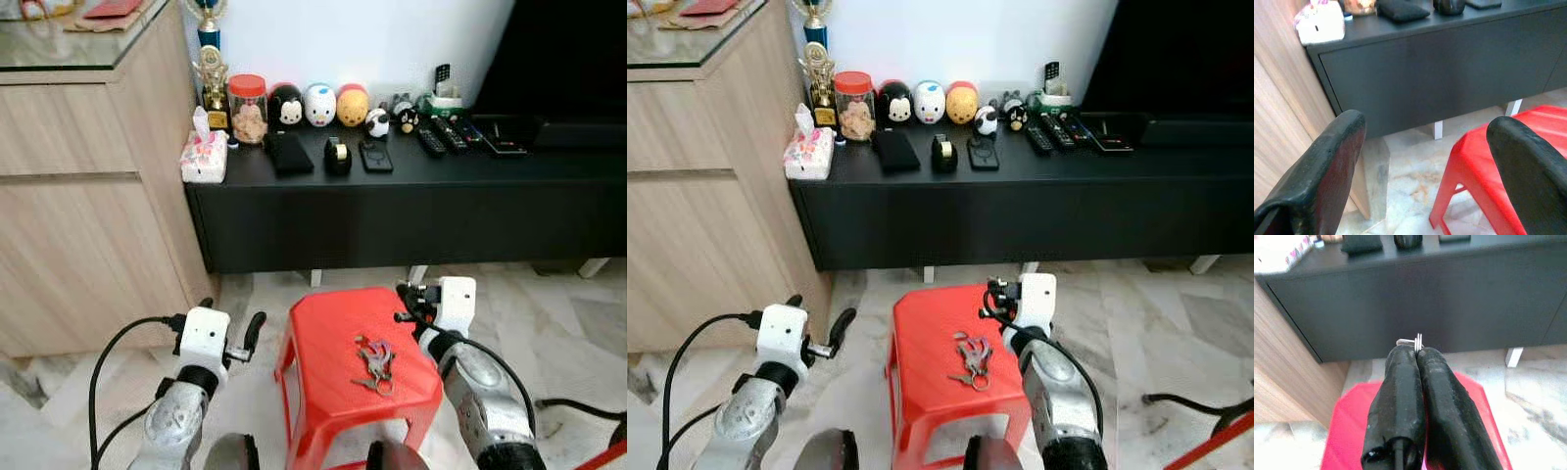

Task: Hang keys on a hook

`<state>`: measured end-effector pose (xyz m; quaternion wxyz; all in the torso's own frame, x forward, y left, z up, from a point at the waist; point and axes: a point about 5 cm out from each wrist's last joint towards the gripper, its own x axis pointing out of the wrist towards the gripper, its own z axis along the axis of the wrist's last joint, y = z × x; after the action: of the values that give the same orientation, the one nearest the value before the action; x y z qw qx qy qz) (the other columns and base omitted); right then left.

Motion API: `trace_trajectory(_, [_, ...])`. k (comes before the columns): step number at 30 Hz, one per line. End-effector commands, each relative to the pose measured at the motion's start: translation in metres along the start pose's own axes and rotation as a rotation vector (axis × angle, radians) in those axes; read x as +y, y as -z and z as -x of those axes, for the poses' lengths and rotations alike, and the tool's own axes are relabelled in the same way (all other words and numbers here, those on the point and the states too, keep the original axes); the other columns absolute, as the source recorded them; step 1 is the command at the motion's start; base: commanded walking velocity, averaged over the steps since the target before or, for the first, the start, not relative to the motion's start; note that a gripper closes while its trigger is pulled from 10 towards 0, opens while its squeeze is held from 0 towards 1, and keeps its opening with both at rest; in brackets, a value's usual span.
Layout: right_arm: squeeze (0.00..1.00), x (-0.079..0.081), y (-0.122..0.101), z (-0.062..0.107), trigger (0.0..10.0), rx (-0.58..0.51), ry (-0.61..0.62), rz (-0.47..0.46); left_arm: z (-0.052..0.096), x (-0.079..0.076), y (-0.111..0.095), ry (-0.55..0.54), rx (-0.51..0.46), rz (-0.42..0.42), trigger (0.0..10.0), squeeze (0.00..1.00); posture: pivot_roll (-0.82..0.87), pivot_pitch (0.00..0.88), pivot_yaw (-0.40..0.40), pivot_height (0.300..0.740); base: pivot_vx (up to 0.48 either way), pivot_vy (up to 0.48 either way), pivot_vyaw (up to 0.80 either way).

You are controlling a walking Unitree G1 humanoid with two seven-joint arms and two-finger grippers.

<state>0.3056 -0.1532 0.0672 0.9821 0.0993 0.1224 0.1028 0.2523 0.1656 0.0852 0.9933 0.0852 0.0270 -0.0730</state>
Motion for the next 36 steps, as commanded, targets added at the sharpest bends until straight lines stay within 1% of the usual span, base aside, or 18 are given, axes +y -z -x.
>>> trace_trajectory(1, [0.00, 0.000, -0.017, 0.000, 10.0, -0.043, -0.013, 0.012, -0.004, -0.003, -0.008, 0.023, -0.042, 0.004, 10.0, 0.00, 0.03, 0.000, -0.072, 0.716, 0.000, 0.000, 0.00])
trace_trajectory(5, [0.00, 0.001, -0.022, -0.001, 10.0, -0.043, -0.017, 0.011, -0.006, -0.004, -0.009, 0.026, -0.048, 0.004, 10.0, 0.00, 0.03, 0.000, -0.075, 0.740, 0.000, 0.000, 0.00])
trace_trajectory(12, [0.00, 0.001, -0.025, -0.002, 10.0, 0.024, -0.030, 0.037, -0.012, -0.003, -0.014, 0.045, -0.075, -0.006, 10.0, 0.00, 0.03, 0.000, -0.092, 0.740, 0.000, 0.000, 0.00])
trace_trajectory(16, [0.00, 0.003, -0.032, 0.000, 10.0, 0.066, -0.067, 0.061, -0.015, -0.006, -0.023, 0.099, -0.101, -0.005, 10.0, 0.00, 0.03, 0.000, -0.095, 0.740, 0.000, 0.000, 0.00])
trace_trajectory(18, [0.00, 0.004, -0.033, 0.001, 10.0, 0.094, -0.101, 0.072, -0.017, -0.010, -0.026, 0.144, -0.108, -0.036, 10.0, 0.00, 0.02, 0.000, -0.096, 0.740, 0.000, 0.000, 0.00])
trace_trajectory(19, [0.00, 0.005, -0.035, 0.001, 10.0, 0.103, -0.120, 0.087, -0.018, -0.013, -0.028, 0.177, -0.114, -0.066, 10.0, 0.00, 0.02, 0.000, -0.098, 0.740, 0.000, 0.000, 0.00])
trace_trajectory(20, [0.00, 0.006, -0.040, 0.000, 10.0, 0.103, -0.140, 0.101, -0.020, -0.017, -0.032, 0.236, -0.122, -0.092, 10.0, 0.00, 0.02, 0.000, -0.098, 0.740, 0.000, 0.000, 0.00])
trace_trajectory(21, [0.00, 0.006, -0.040, 0.000, 10.0, 0.103, -0.140, 0.101, -0.020, -0.017, -0.032, 0.236, -0.122, -0.092, 10.0, 0.00, 0.02, 0.000, -0.098, 0.740, 0.000, 0.000, 0.00])
trace_trajectory(22, [0.00, 0.008, -0.045, 0.000, 10.0, 0.110, -0.173, 0.112, -0.022, -0.020, -0.037, 0.291, -0.132, -0.102, 10.0, 0.00, 0.02, 0.000, -0.099, 0.740, 0.000, 0.000, 0.00])
trace_trajectory(24, [0.00, 0.014, -0.050, 0.001, 10.0, 0.125, -0.239, 0.119, -0.022, -0.024, -0.043, 0.358, -0.147, -0.112, 10.0, 0.00, 0.02, 0.000, -0.101, 0.740, 0.000, 0.000, 0.00])
trace_trajectory(26, [0.00, 0.022, -0.060, 0.003, 10.0, 0.126, -0.305, 0.131, -0.022, -0.032, -0.053, 0.444, -0.164, -0.117, 10.0, 0.00, 0.02, 0.000, -0.105, 0.740, 0.000, 0.000, 0.00])
trace_trajectory(27, [0.00, 0.023, -0.061, 0.003, 10.0, 0.125, -0.309, 0.134, -0.022, -0.033, -0.054, 0.453, -0.165, -0.116, 10.0, 0.00, 0.02, 0.000, -0.105, 0.740, 0.000, 0.000, 0.00])
trace_trajectory(29, [0.00, 0.028, -0.067, 0.006, 10.0, 0.141, -0.357, 0.134, -0.020, -0.039, -0.060, 0.514, -0.175, -0.116, 10.0, 0.00, 0.02, 0.000, -0.107, 0.740, 0.000, 0.000, 0.00])
trace_trajectory(30, [0.00, 0.030, -0.068, 0.006, 10.0, 0.144, -0.368, 0.133, -0.020, -0.041, -0.061, 0.526, -0.176, -0.117, 10.0, 0.00, 0.02, 0.000, -0.107, 0.740, 0.000, 0.000, 0.00])
trace_trajectory(33, [0.00, 0.036, -0.073, 0.008, 10.0, 0.164, -0.410, 0.141, -0.015, -0.050, -0.063, 0.614, -0.164, -0.134, 10.0, 0.00, 0.02, 0.000, -0.114, 0.740, 0.000, 0.000, 0.00])
trace_trajectory(34, [0.00, 0.038, -0.073, 0.009, 10.0, 0.177, -0.427, 0.157, -0.014, -0.053, -0.062, 0.637, -0.161, -0.146, 10.0, 0.00, 0.02, 0.000, -0.114, 0.740, 0.000, 0.000, 0.00])
trace_trajectory(35, [0.00, 0.038, -0.073, 0.011, 10.0, 0.211, -0.444, 0.224, -0.011, -0.055, -0.063, 0.669, -0.158, -0.170, 10.0, 0.00, 0.02, 0.000, -0.117, 0.740, 0.000, 0.000, 0.00])
trace_trajectory(36, [0.00, 0.037, -0.072, 0.012, 10.0, 0.232, -0.449, 0.256, -0.011, -0.056, -0.064, 0.685, -0.154, -0.182, 10.0, 0.00, 0.02, 0.000, -0.119, 0.740, 0.000, 0.000, 0.00])
